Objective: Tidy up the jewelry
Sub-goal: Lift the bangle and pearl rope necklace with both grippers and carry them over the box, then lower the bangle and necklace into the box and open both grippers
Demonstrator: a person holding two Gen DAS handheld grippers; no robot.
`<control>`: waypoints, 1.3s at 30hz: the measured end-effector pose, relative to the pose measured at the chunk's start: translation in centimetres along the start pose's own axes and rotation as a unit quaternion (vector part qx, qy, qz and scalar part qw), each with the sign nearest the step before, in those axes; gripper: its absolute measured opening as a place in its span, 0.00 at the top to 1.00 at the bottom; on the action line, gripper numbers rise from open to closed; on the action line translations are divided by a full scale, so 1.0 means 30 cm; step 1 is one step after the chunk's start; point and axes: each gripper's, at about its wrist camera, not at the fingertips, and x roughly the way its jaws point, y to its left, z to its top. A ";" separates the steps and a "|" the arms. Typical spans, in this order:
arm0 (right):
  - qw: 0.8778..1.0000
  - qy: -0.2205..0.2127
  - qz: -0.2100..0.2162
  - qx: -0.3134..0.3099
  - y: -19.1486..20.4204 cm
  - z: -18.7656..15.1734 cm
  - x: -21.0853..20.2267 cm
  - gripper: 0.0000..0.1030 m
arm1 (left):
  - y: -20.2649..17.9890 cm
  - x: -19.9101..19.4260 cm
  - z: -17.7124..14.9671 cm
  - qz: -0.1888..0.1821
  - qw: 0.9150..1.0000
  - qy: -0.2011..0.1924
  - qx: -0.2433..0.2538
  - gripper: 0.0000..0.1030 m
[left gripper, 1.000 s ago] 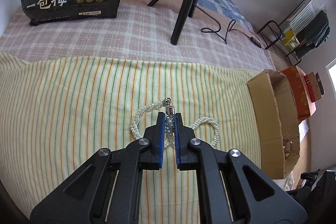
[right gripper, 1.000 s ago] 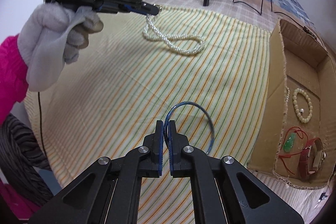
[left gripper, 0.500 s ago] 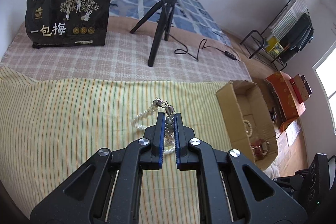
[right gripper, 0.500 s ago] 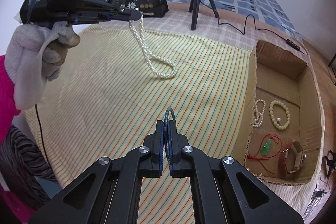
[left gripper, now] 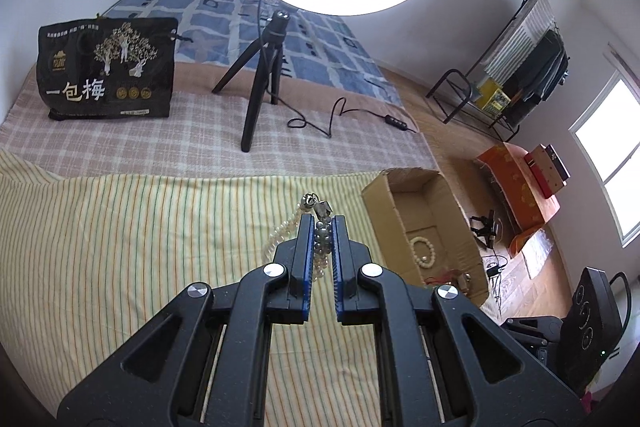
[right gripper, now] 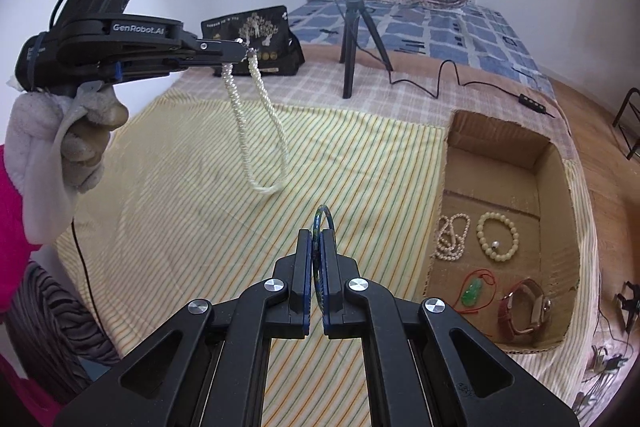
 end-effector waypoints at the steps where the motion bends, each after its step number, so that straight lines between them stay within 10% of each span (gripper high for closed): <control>1: 1.000 -0.003 -0.001 0.002 -0.007 0.002 -0.008 0.98 | -0.008 -0.005 0.005 -0.002 1.000 -0.002 0.002 0.94; 19: 0.997 -0.051 -0.032 0.042 -0.152 -0.007 -0.156 0.98 | -0.300 -0.018 0.153 -0.042 0.996 -0.030 0.072 0.94; 39: 0.994 -0.037 -0.064 0.086 -0.331 -0.082 -0.180 0.98 | -0.613 0.252 0.202 -0.072 0.990 0.005 0.121 0.94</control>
